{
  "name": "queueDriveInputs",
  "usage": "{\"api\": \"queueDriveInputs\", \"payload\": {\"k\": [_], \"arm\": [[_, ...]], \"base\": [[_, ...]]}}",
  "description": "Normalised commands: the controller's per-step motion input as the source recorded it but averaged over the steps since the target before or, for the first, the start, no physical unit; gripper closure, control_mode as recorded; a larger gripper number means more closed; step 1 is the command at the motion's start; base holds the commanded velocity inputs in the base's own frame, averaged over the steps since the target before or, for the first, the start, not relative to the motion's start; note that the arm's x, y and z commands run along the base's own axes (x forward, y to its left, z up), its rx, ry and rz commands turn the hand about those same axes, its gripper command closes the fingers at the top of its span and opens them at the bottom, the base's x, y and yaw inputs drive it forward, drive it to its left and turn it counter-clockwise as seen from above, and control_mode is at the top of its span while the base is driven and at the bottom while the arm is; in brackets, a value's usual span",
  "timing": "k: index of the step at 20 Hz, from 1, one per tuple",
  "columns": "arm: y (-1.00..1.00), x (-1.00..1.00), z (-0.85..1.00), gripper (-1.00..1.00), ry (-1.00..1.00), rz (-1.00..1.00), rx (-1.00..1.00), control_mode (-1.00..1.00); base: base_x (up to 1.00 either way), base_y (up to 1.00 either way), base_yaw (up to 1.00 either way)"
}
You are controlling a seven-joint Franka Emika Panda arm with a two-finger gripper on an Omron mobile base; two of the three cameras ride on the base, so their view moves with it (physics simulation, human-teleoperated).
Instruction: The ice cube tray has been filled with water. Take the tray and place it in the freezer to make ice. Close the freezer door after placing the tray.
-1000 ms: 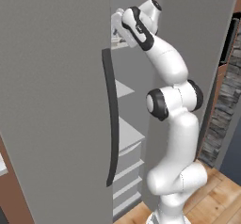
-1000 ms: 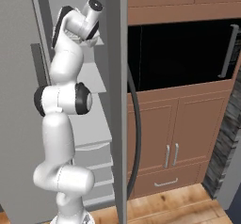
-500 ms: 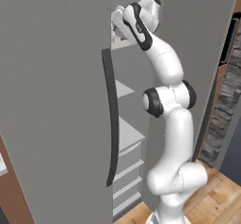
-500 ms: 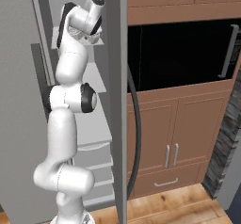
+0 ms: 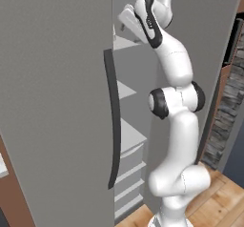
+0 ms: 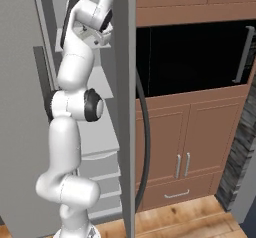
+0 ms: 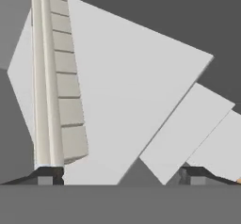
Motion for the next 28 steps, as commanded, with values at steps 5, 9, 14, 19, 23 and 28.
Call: {"api": "queueDriveInputs", "payload": {"k": [5, 9, 14, 19, 23, 28], "arm": [[-0.34, -1.00, -0.51, -1.00, -0.26, 0.00, -0.02, -1.00], [-0.36, -1.00, -0.73, -1.00, -0.25, -0.01, -0.02, -1.00], [-0.09, -1.00, -0.84, -1.00, -0.25, -0.01, -0.05, -1.00], [0.00, -1.00, -0.44, -1.00, -0.23, 0.00, -0.10, -1.00], [0.00, -1.00, -0.10, -1.00, -0.16, 0.00, -0.13, -1.00], [-0.07, -0.80, 0.02, -1.00, -0.02, 0.00, -0.08, -1.00]], "base": [[0.00, 0.00, 0.00], [0.00, 0.00, 0.00], [0.00, 0.00, 0.00], [0.00, 0.00, 0.00], [0.00, 0.00, 0.00], [0.00, 0.00, 0.00]]}}
